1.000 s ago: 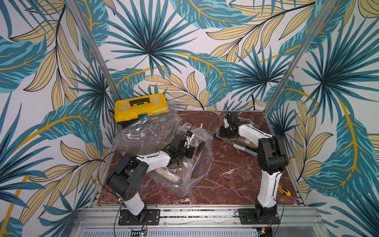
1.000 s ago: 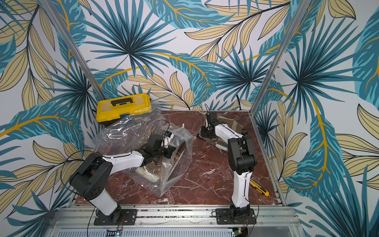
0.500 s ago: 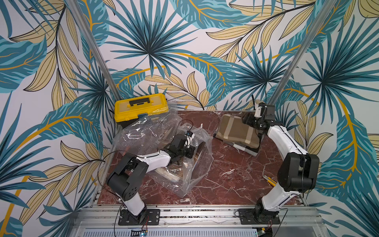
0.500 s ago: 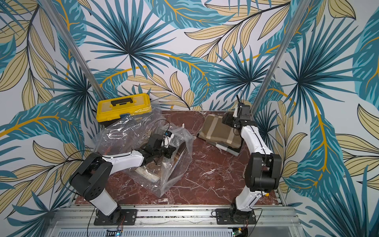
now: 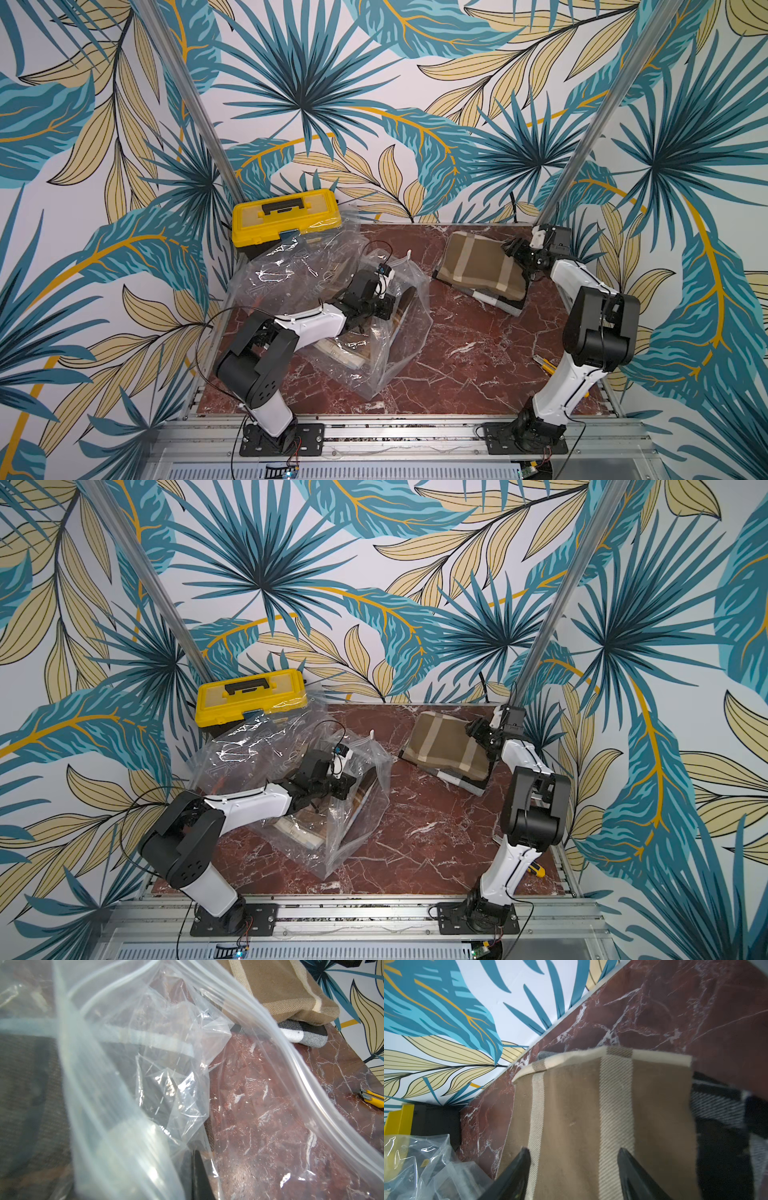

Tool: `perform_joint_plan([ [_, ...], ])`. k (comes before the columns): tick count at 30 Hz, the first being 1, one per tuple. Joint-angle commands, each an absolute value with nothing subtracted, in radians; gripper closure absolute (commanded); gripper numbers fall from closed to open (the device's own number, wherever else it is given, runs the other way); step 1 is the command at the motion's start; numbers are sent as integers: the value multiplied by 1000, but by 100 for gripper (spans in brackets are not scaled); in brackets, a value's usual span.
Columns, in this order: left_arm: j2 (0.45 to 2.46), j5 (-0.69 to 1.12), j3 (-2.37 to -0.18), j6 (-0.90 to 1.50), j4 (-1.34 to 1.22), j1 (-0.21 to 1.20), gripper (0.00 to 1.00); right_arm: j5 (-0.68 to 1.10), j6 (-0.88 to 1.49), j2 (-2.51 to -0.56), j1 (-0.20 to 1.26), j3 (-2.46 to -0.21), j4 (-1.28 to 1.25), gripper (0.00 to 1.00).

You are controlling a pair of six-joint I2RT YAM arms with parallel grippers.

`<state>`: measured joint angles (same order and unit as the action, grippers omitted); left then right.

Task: Take the blanket out of the vacuum bag
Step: Place the blanket at the corner of the board.

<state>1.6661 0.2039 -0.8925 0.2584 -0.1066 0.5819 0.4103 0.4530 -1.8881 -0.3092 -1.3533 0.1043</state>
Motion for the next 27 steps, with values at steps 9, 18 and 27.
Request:
perform_joint_plan([
  [9,1712,213,-918,264,-127,586,100,449,478,-2022,-405,-1440,154,39],
  [18,1754,228,-931,276,-161,586,100,438,491,-2083,-403,-1485,208,41],
  [27,1770,234,-940,267,-158,584,100,443,485,-2117,-402,-1508,264,50],
])
